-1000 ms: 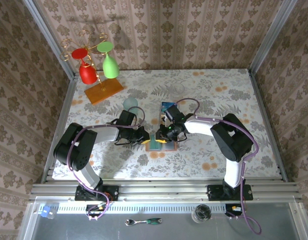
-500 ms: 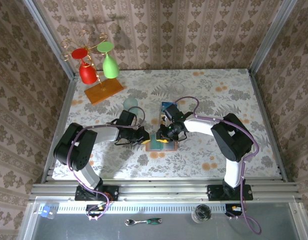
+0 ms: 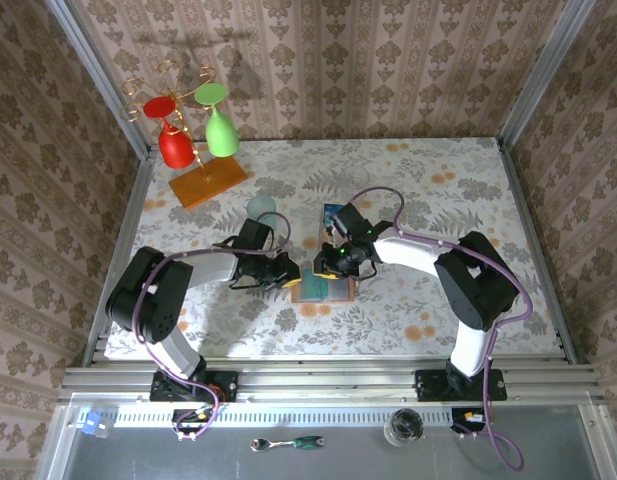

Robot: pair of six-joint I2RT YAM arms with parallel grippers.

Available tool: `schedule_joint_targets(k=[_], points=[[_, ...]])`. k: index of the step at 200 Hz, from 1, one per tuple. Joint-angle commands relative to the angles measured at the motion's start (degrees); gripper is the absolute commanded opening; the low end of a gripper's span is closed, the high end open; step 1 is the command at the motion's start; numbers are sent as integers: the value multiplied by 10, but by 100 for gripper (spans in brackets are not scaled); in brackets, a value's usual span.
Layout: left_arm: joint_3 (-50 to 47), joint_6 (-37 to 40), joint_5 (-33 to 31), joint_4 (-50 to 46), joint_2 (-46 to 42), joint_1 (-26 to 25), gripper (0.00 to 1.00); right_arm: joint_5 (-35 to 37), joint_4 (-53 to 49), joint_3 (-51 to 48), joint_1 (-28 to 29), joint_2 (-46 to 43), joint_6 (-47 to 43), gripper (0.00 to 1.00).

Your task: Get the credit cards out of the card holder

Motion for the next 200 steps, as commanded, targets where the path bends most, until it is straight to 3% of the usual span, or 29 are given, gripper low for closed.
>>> schedule_joint_targets(k=[1,131,200], points=[[22,16,-9,-29,-27,-2,14,14,-19,-13,3,-29,-11,24],[26,21,-73,-60,-127,-48,15,40,-9,-76,3,-154,-26,25],[14,0,-79,-31,-117,-48,15,15,-10,-88,3,-145,-20,25]])
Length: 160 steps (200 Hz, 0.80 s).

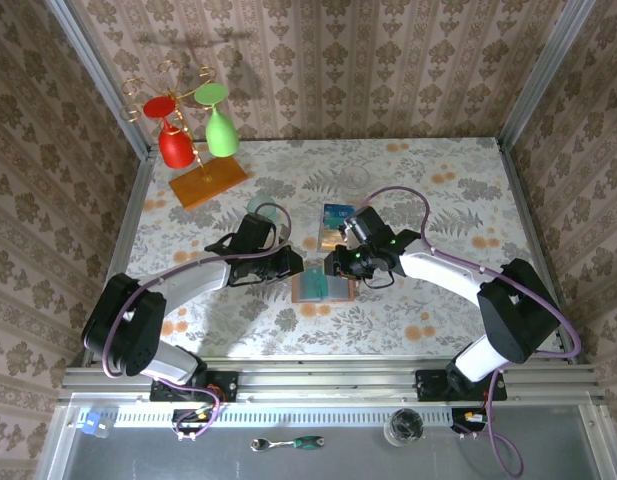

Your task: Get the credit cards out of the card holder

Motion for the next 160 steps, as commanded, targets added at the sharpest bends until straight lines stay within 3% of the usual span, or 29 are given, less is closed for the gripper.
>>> schedule_joint_targets(k=[1,77,160], points=[[3,-7,-8,9,-2,-2,15,-7,-14,-5,3,3,-5,25],[56,21,26,-16,47,4,14,-5,-10,-7,3,-11,14,25],[48,34,58,-12,61,30,14,-11,-4,10,3,19,32,25]])
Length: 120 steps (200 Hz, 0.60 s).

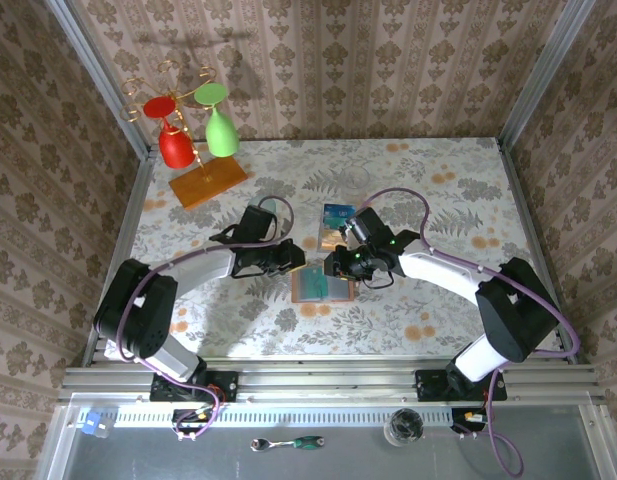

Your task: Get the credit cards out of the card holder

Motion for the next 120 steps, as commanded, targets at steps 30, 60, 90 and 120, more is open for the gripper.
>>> schedule_joint_targets(k=[30,60,90,120], points=[[-5,18,23,-8,-3,11,15,-7,-4,19,4,19,18,25],[-18,16,21,-2,-8,15,15,-8,-9,29,4,29,15,25],[-26,5,20,15,0,16,15,-19,-6,40,4,49,12,25],[-28,-2,21,24,11,16,15,-13,1,38,4,65,7,25]])
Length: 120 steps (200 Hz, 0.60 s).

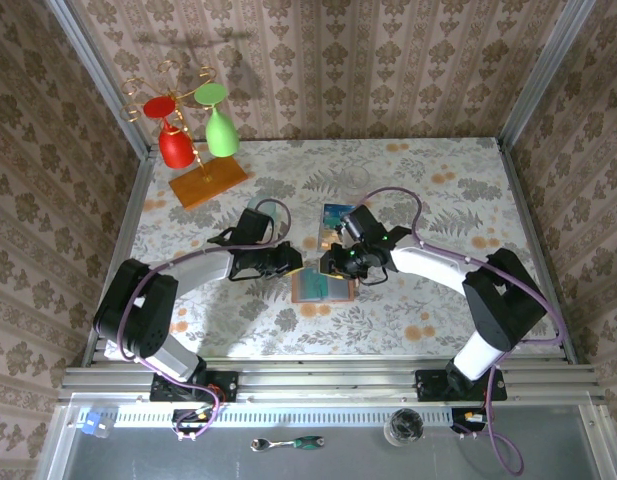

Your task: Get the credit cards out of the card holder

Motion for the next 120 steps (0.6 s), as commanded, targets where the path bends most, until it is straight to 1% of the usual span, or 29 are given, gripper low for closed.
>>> schedule_joint_targets(k=[1,65,95,120], points=[[-8,-4,11,15,10,4,15,-9,-1,11,4,16,-5,25],[-16,-5,9,1,7,-10,14,-24,35,7,3,46,0,26],[-10,4,4,-21,8,-19,13,-24,37,16,2,60,1,26],[-16,2,2,-20,12,-24,11,-26,44,9,1,63,8,26]])
